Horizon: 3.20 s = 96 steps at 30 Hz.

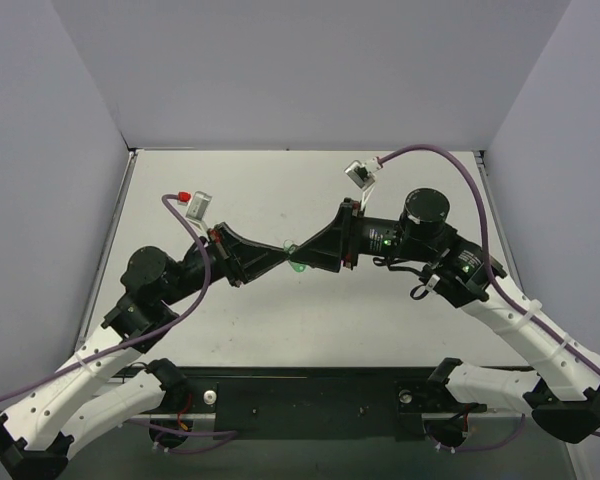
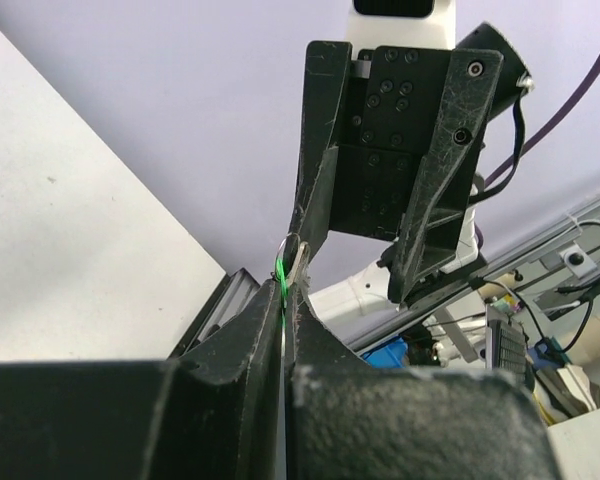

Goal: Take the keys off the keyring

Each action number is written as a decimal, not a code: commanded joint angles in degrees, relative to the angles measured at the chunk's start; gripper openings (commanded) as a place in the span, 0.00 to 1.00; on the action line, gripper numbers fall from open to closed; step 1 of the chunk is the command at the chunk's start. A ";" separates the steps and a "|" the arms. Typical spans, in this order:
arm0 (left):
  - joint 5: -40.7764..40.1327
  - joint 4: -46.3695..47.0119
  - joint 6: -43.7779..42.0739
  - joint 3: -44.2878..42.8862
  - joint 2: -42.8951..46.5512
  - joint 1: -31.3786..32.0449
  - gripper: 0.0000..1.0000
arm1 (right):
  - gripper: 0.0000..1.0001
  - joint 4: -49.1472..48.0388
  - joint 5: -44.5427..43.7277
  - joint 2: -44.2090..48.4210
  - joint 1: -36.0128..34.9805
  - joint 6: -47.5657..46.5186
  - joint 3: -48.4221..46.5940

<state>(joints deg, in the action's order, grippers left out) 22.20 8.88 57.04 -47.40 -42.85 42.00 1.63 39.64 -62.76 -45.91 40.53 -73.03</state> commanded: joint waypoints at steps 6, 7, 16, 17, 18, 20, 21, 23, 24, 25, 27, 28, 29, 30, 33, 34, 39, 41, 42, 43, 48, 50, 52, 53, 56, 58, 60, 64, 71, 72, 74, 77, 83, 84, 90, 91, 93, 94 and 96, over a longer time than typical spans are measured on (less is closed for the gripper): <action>-4.62 8.16 4.57 0.81 1.28 0.63 0.00 | 0.40 -8.04 -9.31 3.26 0.03 3.06 2.11; -4.70 8.43 4.75 1.08 1.28 0.72 0.00 | 0.40 -8.04 -9.49 3.17 0.12 3.06 2.19; -6.37 10.36 5.89 2.22 1.54 1.16 0.00 | 0.38 -10.68 -11.07 3.26 0.12 4.73 3.51; -6.46 10.45 5.81 2.31 1.45 1.16 0.00 | 0.36 -11.29 -10.90 3.17 -0.05 4.90 3.69; -6.81 10.54 5.89 2.48 1.54 1.24 0.00 | 0.34 -11.47 -10.81 2.82 -0.06 4.99 3.60; -7.25 10.98 6.16 2.75 1.54 1.42 0.00 | 0.31 -11.91 -10.55 2.73 0.03 5.17 3.78; -7.52 10.98 6.24 2.84 1.63 1.42 0.00 | 0.28 -12.00 -10.37 2.73 0.03 5.17 4.04; -7.87 11.33 6.33 3.10 1.63 1.51 0.00 | 0.24 -12.61 -10.19 2.64 -0.06 5.43 4.39; -7.96 11.50 6.42 3.19 1.63 1.51 0.00 | 0.23 -13.31 -10.02 2.65 -0.06 5.69 4.57; -8.22 11.51 6.51 3.36 1.72 1.51 0.00 | 0.22 -13.75 -9.93 2.47 0.03 5.96 4.83; -8.48 11.86 6.68 3.45 1.54 1.60 0.00 | 0.22 -14.46 -9.49 2.21 0.03 6.57 4.92; -8.57 12.29 6.95 3.63 1.45 1.60 0.00 | 0.22 -14.72 -9.23 2.03 -0.06 6.84 4.92; -8.57 12.38 6.95 3.71 1.37 1.60 0.00 | 0.22 -14.72 -9.05 1.94 -0.14 6.75 5.09; -8.66 12.73 7.12 3.80 1.28 1.60 0.00 | 0.22 -14.81 -9.14 2.03 -0.14 6.75 5.01; -8.75 12.91 7.30 3.80 1.19 1.60 0.00 | 0.22 -15.07 -9.40 2.03 -0.06 6.75 5.36; -8.75 13.00 7.30 3.80 1.19 1.60 0.00 | 0.22 -15.42 -9.32 2.03 -0.06 7.10 5.53; -9.36 13.26 7.39 3.98 1.10 1.86 0.00 | 0.17 -16.66 -8.96 1.24 -0.32 7.72 5.80; -9.36 13.26 7.39 4.07 0.84 1.86 0.00 | 0.14 -16.75 -8.88 0.98 -0.32 7.72 5.80; -9.54 13.26 7.39 4.07 0.93 1.95 0.00 | 0.13 -16.83 -8.88 0.98 -0.49 7.72 5.71; -9.54 13.26 7.39 4.24 0.84 1.95 0.00 | 0.13 -16.83 -8.79 0.89 -0.50 7.72 5.80; -10.50 14.14 7.65 4.77 0.93 2.21 0.00 | 0.13 -17.10 -8.79 0.62 -0.67 7.81 6.24; -10.77 14.41 7.83 4.86 1.01 2.30 0.00 | 0.13 -17.18 -8.79 0.80 -0.85 7.81 6.50; -11.12 14.58 7.91 5.03 1.19 2.39 0.00 | 0.12 -17.18 -8.79 0.97 -0.85 7.81 6.68; -11.30 14.67 7.92 5.12 1.28 2.39 0.00 | 0.06 -17.27 -8.79 0.98 -0.76 7.72 6.85; -11.39 14.49 7.83 5.30 1.37 2.47 0.00 | 0.00 -17.18 -8.70 1.24 -0.85 7.63 6.85; -11.30 13.45 7.57 5.03 1.45 2.39 0.00 | 0.00 -17.01 -8.53 1.24 -0.76 7.46 6.85; -10.77 11.17 6.52 4.07 1.45 2.47 0.00 | 0.00 -16.31 -7.91 1.33 -0.85 7.11 6.41; -12.17 4.32 3.18 2.14 3.21 2.47 0.21 | 0.00 -14.64 -6.86 1.59 -0.85 5.79 5.45; -14.81 -4.22 -2.01 -1.29 5.58 2.39 0.56 | 0.00 -14.63 -3.09 1.15 -0.67 5.08 4.13; -15.51 -5.97 -2.45 -1.82 5.93 2.39 0.57 | 0.00 -14.98 -2.55 0.98 -0.67 5.08 3.87; -16.30 -7.03 -3.16 -2.26 6.81 2.39 0.57 | 0.00 -16.21 -0.53 0.45 -0.76 5.78 3.69; -16.83 -7.48 -3.77 -2.44 7.87 2.39 0.57 | 0.00 -21.55 3.15 -0.34 -0.67 8.76 4.04; -16.13 -7.13 -3.25 -2.79 8.40 2.39 0.53 | 0.00 -28.08 6.94 -1.66 -0.85 13.08 4.66; -15.78 -7.13 -3.16 -2.88 8.40 2.47 0.52 | 0.00 -28.17 6.94 -1.75 -0.85 13.17 4.48; -14.90 -5.46 -2.55 -2.53 8.49 2.39 0.49 | 0.00 -28.87 7.12 -2.54 -0.85 13.52 4.22; -14.29 -4.67 -2.46 -2.35 8.31 2.47 0.48 | 0.00 -28.96 7.29 -2.63 -0.76 13.61 4.30; -13.15 -3.18 -2.28 -2.18 8.05 2.39 0.47 | 0.00 -29.05 7.12 -2.63 -0.76 13.61 4.22; -12.88 -2.74 -2.11 -2.09 8.13 2.39 0.47 | 0.00 -29.05 7.12 -2.72 -0.85 13.61 4.22; -12.27 -1.51 -1.93 -1.91 7.96 2.39 0.46 | 0.00 -28.88 6.95 -2.63 -0.85 13.43 4.39</action>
<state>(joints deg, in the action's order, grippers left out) 7.66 2.42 54.94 -47.72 -34.74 44.27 -22.02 45.28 -65.52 -46.24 54.00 -66.81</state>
